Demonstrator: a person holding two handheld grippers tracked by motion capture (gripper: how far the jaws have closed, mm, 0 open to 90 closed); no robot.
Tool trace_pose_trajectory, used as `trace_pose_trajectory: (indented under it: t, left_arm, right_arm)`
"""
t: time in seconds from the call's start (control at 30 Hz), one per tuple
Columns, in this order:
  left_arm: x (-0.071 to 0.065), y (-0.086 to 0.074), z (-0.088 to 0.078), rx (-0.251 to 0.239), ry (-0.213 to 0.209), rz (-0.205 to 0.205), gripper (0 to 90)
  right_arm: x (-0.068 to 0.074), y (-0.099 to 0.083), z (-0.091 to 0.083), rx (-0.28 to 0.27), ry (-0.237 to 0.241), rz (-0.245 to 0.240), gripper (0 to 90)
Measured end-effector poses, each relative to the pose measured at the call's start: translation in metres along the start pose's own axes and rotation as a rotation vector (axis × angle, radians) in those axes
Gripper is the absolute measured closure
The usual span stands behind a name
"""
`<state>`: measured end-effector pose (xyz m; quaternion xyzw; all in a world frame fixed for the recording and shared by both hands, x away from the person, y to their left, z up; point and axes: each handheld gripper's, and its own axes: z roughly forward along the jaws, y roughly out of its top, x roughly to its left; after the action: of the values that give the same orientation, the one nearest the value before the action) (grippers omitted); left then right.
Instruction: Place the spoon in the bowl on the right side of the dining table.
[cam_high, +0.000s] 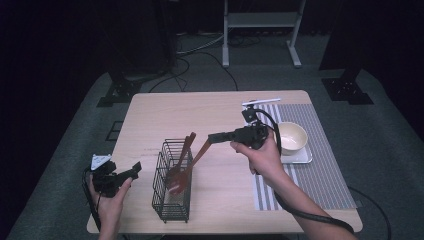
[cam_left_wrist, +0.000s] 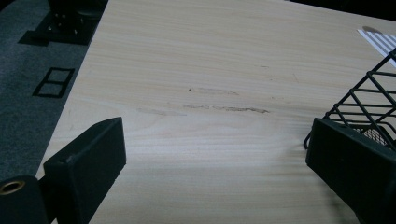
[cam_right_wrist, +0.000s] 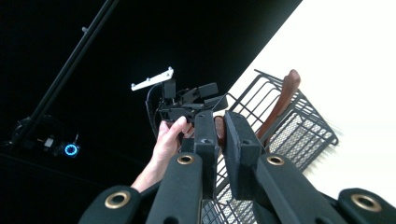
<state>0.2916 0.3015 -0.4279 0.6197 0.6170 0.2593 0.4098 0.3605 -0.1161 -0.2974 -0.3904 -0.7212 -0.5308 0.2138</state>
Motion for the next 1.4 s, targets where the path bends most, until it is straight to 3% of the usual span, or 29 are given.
trace_pose_trajectory:
  t: [0.23,0.67,1.4]
  left_arm:
    - [-0.001,0.000,0.000,0.001,0.002,0.002,3.9]
    - [-0.001,-0.001,0.000,0.000,0.008,0.008,3.9]
    - [-0.001,-0.001,-0.001,0.001,0.010,0.007,3.9]
  right_arm:
    - [-0.007,0.002,-0.029,-0.025,-0.013,0.033,83.4]
    - [-0.045,-0.002,-0.091,-0.109,-0.107,0.131,83.4]
    - [-0.069,-0.003,-0.137,-0.177,-0.207,0.181,83.4]
